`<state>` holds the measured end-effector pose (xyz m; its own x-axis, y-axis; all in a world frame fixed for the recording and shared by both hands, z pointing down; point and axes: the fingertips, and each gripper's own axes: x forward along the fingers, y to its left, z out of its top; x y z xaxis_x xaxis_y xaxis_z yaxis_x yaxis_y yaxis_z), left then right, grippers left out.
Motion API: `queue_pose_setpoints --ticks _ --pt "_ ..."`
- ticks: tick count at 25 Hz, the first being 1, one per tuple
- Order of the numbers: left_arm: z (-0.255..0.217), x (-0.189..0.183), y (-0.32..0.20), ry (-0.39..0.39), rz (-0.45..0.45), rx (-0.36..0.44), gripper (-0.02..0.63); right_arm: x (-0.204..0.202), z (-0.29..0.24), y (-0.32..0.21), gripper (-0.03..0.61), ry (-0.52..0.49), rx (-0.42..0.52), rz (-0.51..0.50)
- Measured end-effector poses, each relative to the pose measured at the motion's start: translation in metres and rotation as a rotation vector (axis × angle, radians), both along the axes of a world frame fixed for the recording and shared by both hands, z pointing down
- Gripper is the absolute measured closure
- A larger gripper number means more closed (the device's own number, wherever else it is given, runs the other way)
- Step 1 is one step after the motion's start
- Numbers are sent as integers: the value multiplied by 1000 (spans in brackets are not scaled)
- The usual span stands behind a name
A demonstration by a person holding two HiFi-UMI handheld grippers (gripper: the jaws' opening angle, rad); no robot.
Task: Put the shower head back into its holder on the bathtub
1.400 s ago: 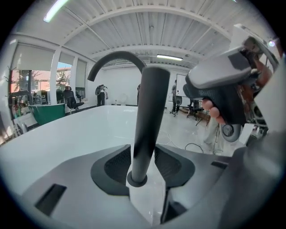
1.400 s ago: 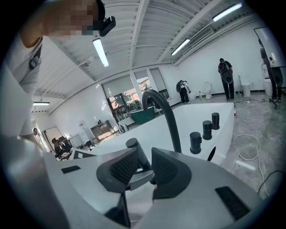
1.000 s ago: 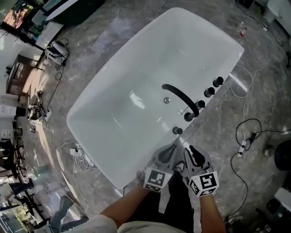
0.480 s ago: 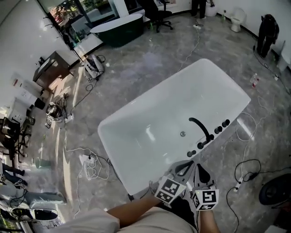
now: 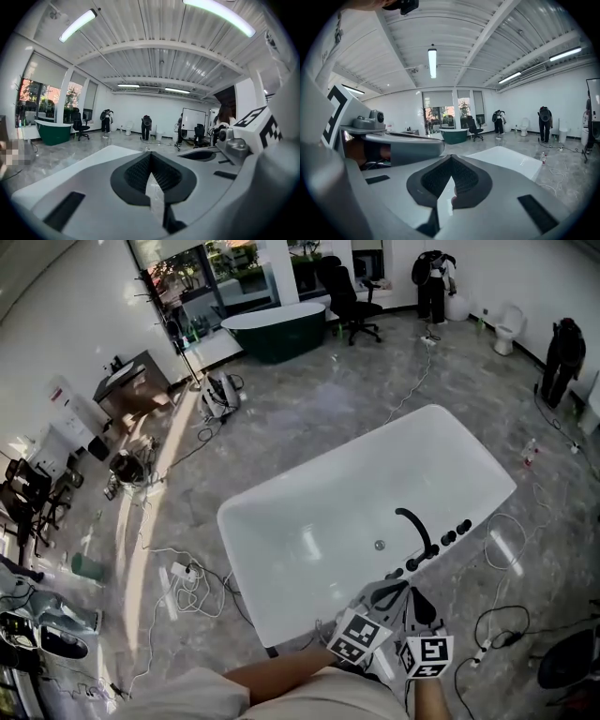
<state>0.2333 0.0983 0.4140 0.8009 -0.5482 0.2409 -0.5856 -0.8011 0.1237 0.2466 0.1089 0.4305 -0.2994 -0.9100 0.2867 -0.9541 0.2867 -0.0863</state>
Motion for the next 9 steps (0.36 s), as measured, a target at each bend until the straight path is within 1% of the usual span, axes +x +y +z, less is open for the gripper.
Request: queue_pose_setpoints --ticks 9 --pt "-13 -16 6 -8 -35 5 609 -14 -15 7 566 -6 3 -26"
